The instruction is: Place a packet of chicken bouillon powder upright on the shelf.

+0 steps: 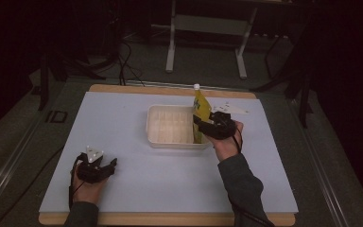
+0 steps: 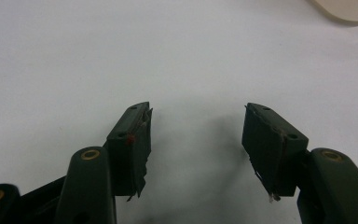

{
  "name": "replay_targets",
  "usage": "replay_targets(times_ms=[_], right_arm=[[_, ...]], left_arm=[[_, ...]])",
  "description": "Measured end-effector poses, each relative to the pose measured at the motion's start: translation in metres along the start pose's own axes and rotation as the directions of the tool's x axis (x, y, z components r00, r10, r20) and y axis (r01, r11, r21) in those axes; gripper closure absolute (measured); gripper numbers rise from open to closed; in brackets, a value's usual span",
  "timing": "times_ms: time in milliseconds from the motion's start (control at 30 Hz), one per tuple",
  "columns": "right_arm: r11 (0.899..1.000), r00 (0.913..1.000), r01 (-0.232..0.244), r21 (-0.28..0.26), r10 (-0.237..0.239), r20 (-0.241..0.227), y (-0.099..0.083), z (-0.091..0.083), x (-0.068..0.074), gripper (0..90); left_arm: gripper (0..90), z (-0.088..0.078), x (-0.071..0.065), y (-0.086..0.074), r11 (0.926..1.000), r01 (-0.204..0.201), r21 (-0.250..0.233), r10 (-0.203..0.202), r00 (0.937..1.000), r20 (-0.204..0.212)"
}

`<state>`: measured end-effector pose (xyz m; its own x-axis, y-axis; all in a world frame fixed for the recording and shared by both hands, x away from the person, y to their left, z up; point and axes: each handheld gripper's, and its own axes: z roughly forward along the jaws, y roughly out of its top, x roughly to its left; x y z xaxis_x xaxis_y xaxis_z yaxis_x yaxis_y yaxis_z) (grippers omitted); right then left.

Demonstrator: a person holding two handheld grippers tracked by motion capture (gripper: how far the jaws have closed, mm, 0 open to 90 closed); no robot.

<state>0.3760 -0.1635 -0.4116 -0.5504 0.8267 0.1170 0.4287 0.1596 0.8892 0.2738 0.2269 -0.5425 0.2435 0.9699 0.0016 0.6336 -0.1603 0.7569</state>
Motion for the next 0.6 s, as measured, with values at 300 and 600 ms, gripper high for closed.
replay_targets(times_ms=[300,600], right_arm=[[0.996,0.9991,0.042,0.082,-0.042,0.004,0.004,-0.01,0.008,32.6],[0.987,0.9981,0.062,0.145,-0.061,-0.01,-0.005,-0.024,0.011,29.6]], left_arm=[[41.8,0.0,0.0,0.0,1.0,0.0,-0.002,0.0,1.0,-0.001],[41.7,0.0,0.0,0.0,1.0,-0.001,0.0,0.001,1.0,-0.002]])
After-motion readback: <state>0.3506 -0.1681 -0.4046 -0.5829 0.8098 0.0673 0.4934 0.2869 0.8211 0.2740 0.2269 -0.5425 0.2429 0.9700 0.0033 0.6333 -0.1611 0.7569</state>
